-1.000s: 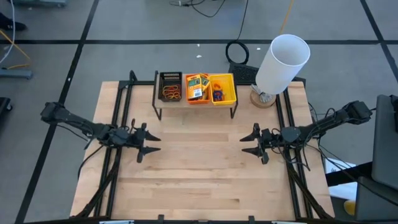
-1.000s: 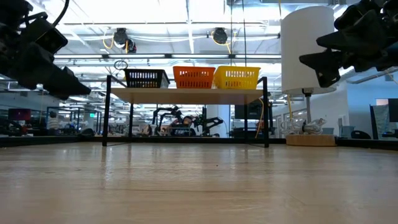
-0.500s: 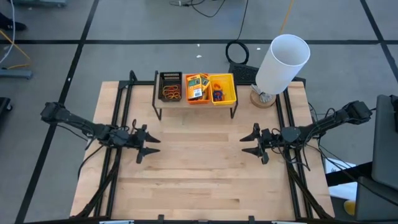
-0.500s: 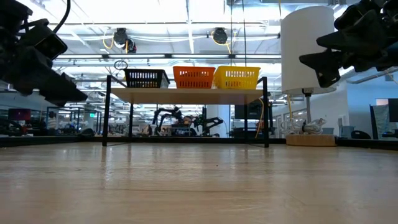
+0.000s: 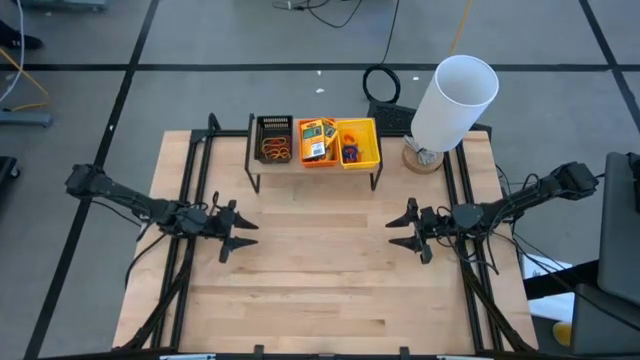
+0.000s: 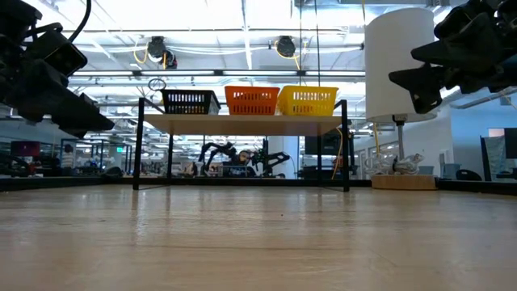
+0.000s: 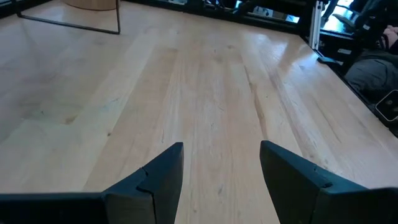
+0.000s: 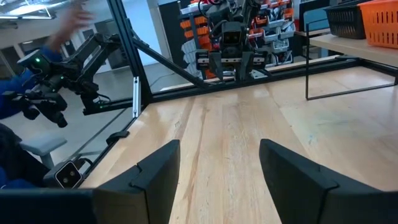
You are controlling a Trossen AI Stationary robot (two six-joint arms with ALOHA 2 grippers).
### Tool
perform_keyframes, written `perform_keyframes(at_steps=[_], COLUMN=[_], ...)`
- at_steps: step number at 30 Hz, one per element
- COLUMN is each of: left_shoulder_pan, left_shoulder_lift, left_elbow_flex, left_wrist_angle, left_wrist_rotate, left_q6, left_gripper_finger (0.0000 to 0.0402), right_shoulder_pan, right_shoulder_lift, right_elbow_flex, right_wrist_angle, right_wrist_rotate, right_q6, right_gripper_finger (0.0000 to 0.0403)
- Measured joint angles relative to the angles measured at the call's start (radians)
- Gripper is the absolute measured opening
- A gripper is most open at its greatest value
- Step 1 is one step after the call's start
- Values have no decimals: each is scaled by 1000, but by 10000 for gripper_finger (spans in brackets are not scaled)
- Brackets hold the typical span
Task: Pick & Place Office Desk Supplies
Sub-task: Return to Home Position
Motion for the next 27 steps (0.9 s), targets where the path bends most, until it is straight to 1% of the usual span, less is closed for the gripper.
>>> perform_keyframes(at_steps=[7,12,15,21,27], left_shoulder_pan=[-4,-3,-3,-3,-3], left_shoulder_lift=[-16,-82,-157,-312,-380], left_elbow_flex=[0,0,1,1,1], left_wrist_angle=[-6,-3,-3,0,0], left_wrist_rotate=[4,3,3,2,2], left_q6=[0,-1,-1,-1,-1], left_gripper_finger=[203,202,202,202,203], right_shoulder_pan=[0,0,0,0,0], right_shoulder_lift=[0,-27,-79,-232,-330], right_elbow_flex=[0,0,-1,-1,-1], right_wrist_angle=[-2,-5,-23,-30,-30], right_wrist_rotate=[0,0,0,0,0], right_q6=[0,0,0,0,0], right_gripper_finger=[210,210,210,210,210])
